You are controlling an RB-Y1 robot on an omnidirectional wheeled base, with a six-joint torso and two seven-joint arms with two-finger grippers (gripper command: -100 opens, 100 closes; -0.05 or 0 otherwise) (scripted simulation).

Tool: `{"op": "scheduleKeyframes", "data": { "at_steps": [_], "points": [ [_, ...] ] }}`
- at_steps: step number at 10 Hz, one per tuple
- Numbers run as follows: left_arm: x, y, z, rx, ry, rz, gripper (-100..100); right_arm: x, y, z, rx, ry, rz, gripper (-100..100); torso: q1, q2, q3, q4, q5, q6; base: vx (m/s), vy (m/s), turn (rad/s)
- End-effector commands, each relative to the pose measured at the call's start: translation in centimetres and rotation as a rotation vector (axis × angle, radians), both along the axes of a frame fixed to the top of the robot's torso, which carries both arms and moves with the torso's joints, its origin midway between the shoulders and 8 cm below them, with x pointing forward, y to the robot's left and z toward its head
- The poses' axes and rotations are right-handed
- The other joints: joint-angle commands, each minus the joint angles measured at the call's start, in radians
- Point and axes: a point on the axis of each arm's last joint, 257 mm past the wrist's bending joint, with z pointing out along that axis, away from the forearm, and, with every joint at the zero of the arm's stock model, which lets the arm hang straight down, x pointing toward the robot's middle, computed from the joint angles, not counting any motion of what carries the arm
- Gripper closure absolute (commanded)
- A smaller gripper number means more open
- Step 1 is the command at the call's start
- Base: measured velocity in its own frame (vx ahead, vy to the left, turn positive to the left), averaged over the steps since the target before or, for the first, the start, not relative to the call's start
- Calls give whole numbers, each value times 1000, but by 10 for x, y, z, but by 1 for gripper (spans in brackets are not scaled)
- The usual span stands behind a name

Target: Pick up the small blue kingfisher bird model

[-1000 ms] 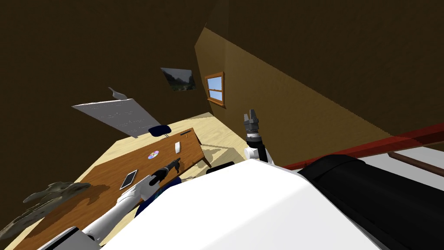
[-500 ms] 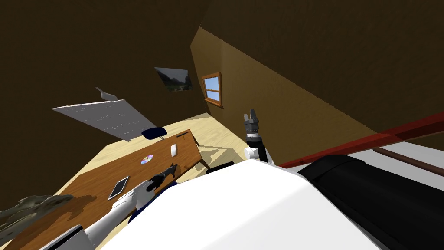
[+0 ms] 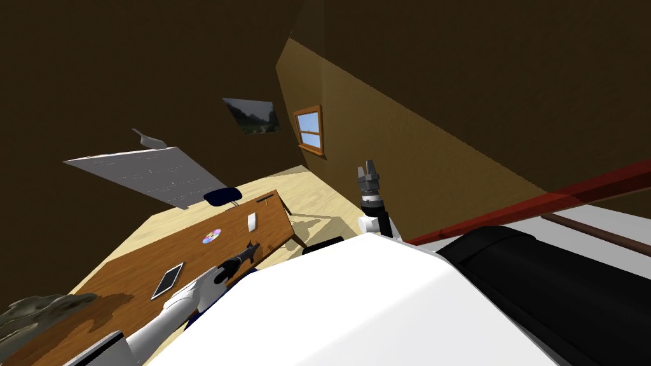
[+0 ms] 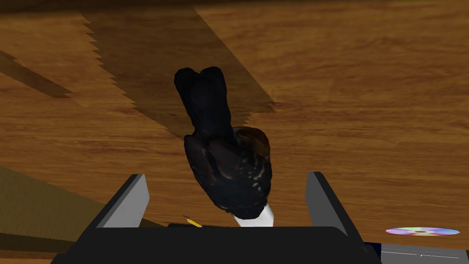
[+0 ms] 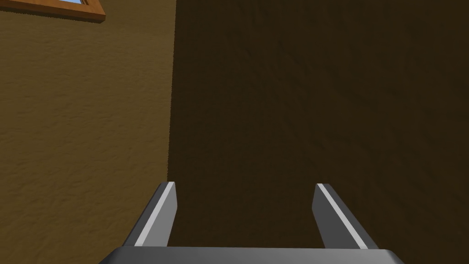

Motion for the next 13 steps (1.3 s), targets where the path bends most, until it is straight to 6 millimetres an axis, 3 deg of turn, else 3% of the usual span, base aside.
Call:
{"op": "scheduleKeyframes", "data": {
  "at_steps": [1,4,5,10,12,13],
  "points": [
    [-12,3,-5,-4,0,12,-100,0,0,0,0,0,0,0,0,0,0,0,0,0,38,3,-115],
    [-40,10,-12,-7,3,40,-100,0,0,0,0,0,0,0,1,-2,-1,0,0,0,39,4,-97],
    [-38,11,-11,-7,-1,44,-100,0,0,0,0,0,0,0,1,0,0,0,0,0,0,0,0],
    [-77,25,-17,-2,-1,90,-100,0,0,0,0,0,0,0,1,1,1,0,0,0,-9,11,-33],
    [-77,25,-17,-2,-1,90,-100,0,0,0,0,0,0,0,1,2,1,0,0,0,-10,12,-36],
    [-87,29,-18,1,0,102,-100,0,0,0,0,0,0,0,1,2,1,0,0,0,-8,10,-28]
  ]
}}
